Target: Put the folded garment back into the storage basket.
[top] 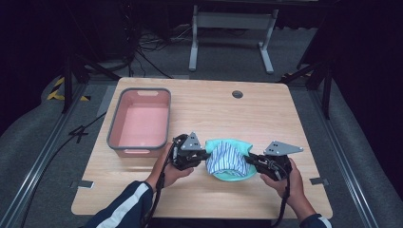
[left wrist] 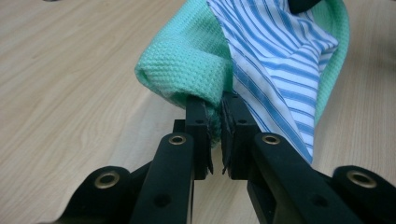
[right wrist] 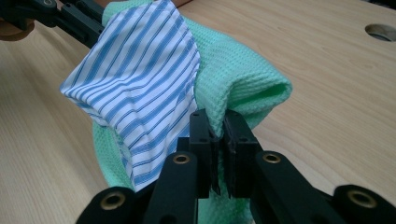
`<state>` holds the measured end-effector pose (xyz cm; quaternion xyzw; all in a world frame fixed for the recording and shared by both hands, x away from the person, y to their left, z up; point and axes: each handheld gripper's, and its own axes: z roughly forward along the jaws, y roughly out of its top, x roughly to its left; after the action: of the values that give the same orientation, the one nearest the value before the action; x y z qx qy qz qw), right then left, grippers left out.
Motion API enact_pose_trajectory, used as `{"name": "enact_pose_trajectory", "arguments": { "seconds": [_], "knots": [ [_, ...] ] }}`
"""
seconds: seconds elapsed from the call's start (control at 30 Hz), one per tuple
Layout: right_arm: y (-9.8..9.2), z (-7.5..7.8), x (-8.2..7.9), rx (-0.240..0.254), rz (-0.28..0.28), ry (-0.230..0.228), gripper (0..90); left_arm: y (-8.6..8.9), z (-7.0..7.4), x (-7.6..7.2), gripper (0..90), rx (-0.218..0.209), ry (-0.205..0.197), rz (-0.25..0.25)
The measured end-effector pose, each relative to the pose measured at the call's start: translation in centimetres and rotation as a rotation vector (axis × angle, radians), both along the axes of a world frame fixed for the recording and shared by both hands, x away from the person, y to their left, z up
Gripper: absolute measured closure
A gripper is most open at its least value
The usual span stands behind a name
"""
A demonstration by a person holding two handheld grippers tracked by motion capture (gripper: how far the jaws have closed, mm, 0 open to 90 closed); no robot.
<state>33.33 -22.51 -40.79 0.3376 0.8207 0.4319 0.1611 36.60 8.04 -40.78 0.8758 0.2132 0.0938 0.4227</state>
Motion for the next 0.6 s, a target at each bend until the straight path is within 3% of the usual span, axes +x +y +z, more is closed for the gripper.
{"name": "enact_pose_trajectory", "arguments": {
  "seconds": [0.4, 0.6],
  "knots": [
    [3.6, 2.9, 1.7, 0.001, 0.037, -0.056, 83.6, 2.9, 2.2, 0.6, 82.2, -0.033, -0.036, 0.073],
    [4.5, 3.8, 2.5, -0.013, 0.043, -0.073, 83.6, 3.8, 3.0, 0.8, 82.3, -0.026, -0.056, 0.097]
  ]
}}
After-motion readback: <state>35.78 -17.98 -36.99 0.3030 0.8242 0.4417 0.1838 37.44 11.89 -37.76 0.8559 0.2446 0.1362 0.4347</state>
